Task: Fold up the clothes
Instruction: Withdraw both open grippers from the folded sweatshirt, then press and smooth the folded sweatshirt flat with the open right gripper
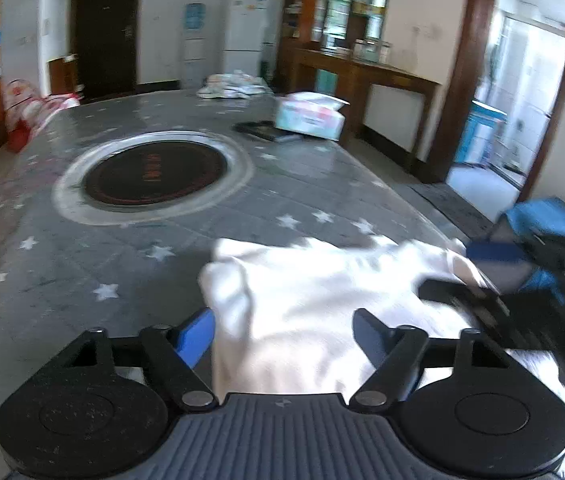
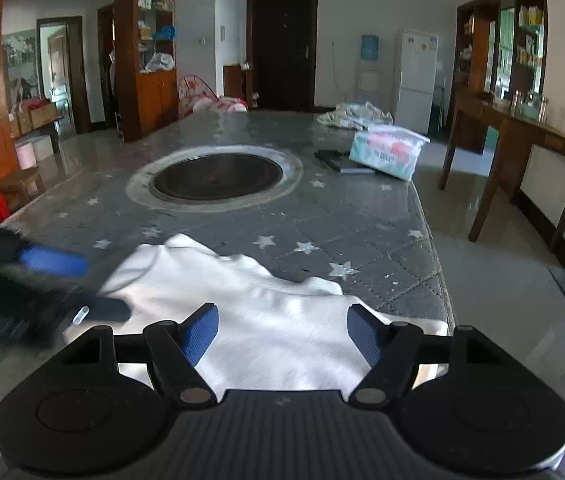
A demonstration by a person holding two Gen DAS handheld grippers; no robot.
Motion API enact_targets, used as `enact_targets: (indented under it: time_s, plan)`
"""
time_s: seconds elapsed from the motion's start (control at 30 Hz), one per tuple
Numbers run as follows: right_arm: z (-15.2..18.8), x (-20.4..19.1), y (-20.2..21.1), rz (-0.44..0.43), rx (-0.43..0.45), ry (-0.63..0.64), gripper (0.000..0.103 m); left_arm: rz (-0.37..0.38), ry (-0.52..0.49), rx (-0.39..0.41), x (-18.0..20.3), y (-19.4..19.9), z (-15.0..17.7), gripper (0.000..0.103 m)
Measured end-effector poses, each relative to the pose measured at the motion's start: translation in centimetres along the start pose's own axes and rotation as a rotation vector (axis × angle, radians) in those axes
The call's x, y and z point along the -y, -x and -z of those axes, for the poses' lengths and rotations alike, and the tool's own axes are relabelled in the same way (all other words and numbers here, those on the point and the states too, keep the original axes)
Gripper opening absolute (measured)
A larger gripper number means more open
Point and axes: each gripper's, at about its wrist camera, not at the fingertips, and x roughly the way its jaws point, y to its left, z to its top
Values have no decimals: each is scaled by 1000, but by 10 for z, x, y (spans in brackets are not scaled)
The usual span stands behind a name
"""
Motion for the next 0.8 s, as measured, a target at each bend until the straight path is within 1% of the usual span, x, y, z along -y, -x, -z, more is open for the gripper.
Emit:
enact_targets:
  time_s: [0.03, 0.07, 0.1, 0.2, 0.33, 0.5, 0.6, 0.8]
  plan:
    - [-2, 1, -6, 0, -8, -3, 73, 12, -16, 1, 3, -1, 2, 72]
    - [-4, 2, -13, 0, -17, -6, 73, 24, -31, 3, 6, -1, 4, 67]
    - [-6, 4, -19, 1, -25, -8, 73, 38, -45, 1, 8, -2, 6, 65]
    - [-11, 7, -38, 1, -50, -17, 73, 73, -60, -13, 12, -8, 10, 61]
    - [-17, 8, -61, 13, -78, -17, 73, 85, -76, -39, 12, -15, 17, 56]
    - [-20, 5, -81, 51, -105, 2, 73, 91, -83, -52, 7, -19, 21, 54]
    - [-20, 9, -92, 62, -118, -14, 74, 97, -89, -51, 5, -19, 23, 54]
    - [-23, 13, -98, 74, -113, -51, 77, 102, -99, -46, 5, -20, 24, 54]
